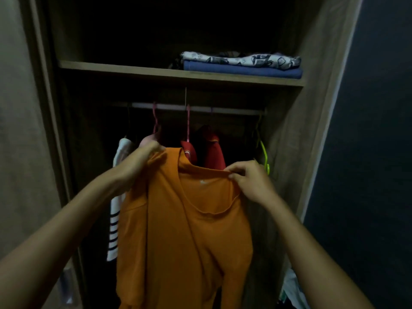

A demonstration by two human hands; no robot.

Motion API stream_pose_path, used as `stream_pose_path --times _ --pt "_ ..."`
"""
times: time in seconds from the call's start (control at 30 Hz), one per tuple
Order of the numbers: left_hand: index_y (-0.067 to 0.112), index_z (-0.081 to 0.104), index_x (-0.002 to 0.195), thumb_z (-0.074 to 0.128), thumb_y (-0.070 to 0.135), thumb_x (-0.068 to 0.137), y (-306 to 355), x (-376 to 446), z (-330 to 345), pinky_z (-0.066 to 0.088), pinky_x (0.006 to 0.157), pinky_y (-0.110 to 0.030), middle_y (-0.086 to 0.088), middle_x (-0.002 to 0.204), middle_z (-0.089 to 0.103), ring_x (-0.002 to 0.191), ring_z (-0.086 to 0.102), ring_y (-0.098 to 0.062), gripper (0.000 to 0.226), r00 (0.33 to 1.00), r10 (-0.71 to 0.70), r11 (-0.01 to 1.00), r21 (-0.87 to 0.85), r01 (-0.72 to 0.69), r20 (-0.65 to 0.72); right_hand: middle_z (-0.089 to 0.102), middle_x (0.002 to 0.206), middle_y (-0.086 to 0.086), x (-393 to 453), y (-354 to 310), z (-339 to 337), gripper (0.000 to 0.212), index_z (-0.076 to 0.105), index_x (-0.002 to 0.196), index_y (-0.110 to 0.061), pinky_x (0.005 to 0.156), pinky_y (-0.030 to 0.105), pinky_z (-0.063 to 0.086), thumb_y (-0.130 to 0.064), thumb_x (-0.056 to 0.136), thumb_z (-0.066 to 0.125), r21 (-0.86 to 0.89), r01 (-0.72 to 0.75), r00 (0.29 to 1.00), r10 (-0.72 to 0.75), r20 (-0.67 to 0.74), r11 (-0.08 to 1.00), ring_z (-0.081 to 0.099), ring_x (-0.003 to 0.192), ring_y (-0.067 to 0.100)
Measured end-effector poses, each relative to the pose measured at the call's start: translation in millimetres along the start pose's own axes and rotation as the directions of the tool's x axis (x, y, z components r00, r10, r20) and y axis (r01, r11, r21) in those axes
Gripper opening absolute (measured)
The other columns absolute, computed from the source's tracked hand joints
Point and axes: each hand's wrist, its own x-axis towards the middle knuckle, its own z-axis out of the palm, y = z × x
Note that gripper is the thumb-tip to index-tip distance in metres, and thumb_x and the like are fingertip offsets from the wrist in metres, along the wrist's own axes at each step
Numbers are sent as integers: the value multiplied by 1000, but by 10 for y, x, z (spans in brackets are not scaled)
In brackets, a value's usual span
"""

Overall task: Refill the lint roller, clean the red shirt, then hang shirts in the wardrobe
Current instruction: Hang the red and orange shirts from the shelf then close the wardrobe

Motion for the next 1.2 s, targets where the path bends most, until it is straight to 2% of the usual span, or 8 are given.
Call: stream_pose_path --times 0.1,0.2,0.37,0.57,0.77,0.9,1.07,1.2 --pt "19 67 96 56 37 90 19 71 66 52 74 -24 -3 90 69 84 67 -15 21 990 104 979 165 -118 90 69 83 -14 55 27 -49 19 75 91 -28 56 9 45 -16 92 61 3 -22 1000 22 11 1000 63 73 -3" --pt "24 68 91 55 37 90 14 171 182 54 69 -23 -3 85 70 77 67 -8 18 977 212 955 213 -206 -5 69 86 -13 209 12 -65 15 75 93 -28 59 3 40 -22 88 63 -9 -30 1000 30 -2 1000 61 77 -3" --pt "24 67 93 54 32 92 79 355 281 49 69 -22 2 85 68 78 66 -3 16 950 302 925 268 -271 -80 58 125 11 764 66 -179 30 67 112 -22 102 34 41 -29 84 61 -21 -176 916 156 -370 984 54 115 29" --pt "23 68 93 54 34 87 76 362 235 47 67 -19 14 90 69 80 66 -3 19 950 303 928 248 -278 -71 13 154 26 1231 279 -240 68 23 147 -19 112 57 24 -30 88 57 -168 -549 830 510 -226 819 27 137 44" --pt "21 70 91 55 40 79 -102 405 150 57 74 -36 6 89 71 80 68 -10 28 965 232 946 258 -195 -121 47 139 18 1503 523 -90 57 37 139 -10 96 41 45 -20 88 60 -48 -555 818 534 -216 831 50 124 37" --pt "34 65 96 55 72 68 -159 402 150 55 68 -26 12 89 69 77 66 -6 49 968 230 952 229 -204 -97 59 129 19 1664 618 -10 43 58 125 -5 93 35 47 -27 88 64 124 -548 810 562 -166 827 56 120 35" --pt "23 71 86 56 29 86 -218 445 123 53 63 -16 18 89 69 81 66 -2 17 966 209 951 264 -164 -154 63 122 22 1801 630 19 32 65 116 2 93 33 47 -13 89 56 239 -472 819 523 -235 848 57 117 36" --pt "26 70 87 53 37 82 -249 445 74 44 68 -20 20 93 67 84 64 1 21 965 197 951 272 -146 -173 69 104 15 1745 467 35 32 70 101 -5 92 35 48 -22 75 59 385 -352 871 449 -199 853 60 105 34"
